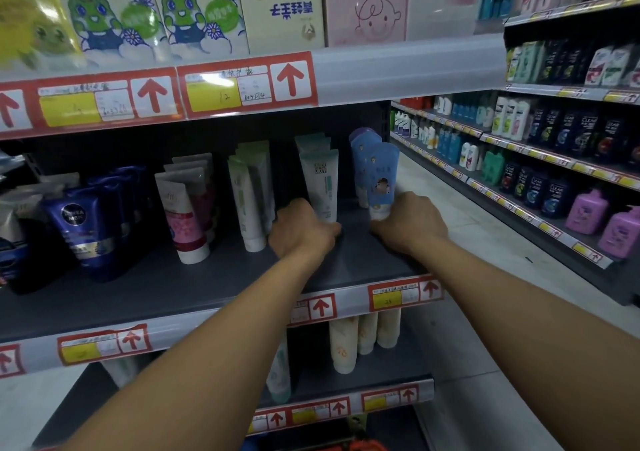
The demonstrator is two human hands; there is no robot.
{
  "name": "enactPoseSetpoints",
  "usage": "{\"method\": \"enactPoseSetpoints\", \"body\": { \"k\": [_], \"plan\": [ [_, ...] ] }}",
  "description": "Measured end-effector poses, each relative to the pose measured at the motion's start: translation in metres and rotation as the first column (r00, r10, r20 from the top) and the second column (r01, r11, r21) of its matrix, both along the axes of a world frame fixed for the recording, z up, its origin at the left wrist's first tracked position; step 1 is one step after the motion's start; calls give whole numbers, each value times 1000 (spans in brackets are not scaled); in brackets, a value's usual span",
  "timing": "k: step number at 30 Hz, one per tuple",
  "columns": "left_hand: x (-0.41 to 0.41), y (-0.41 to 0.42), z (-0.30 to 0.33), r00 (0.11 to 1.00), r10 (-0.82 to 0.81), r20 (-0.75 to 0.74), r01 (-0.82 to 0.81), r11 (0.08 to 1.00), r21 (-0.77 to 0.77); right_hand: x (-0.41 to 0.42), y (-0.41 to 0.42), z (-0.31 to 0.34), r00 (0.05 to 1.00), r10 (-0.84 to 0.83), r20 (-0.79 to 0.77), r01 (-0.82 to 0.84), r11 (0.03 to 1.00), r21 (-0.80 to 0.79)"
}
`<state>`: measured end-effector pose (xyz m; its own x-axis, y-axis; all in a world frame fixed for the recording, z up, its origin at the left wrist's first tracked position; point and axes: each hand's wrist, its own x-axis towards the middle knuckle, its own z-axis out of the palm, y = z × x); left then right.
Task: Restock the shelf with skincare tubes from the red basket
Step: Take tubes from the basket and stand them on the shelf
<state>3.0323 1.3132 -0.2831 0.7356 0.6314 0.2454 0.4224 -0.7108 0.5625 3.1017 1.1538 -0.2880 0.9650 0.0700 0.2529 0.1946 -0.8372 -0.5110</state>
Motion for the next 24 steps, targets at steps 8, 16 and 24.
{"method": "enactPoseSetpoints", "body": {
  "k": [8,16,24],
  "plan": [
    [16,4,-1,1000,13,1,-13,1000,3,21,10,-3,1000,-5,8,5,1000,14],
    [29,7,-13,998,28,53,-29,999,26,41,18,-14,999,-2,40,0,999,48],
    [29,10,-17,997,-1,80,1,1000,3,47,18,-21,998,-2,64,-2,998,60]
  ]
}}
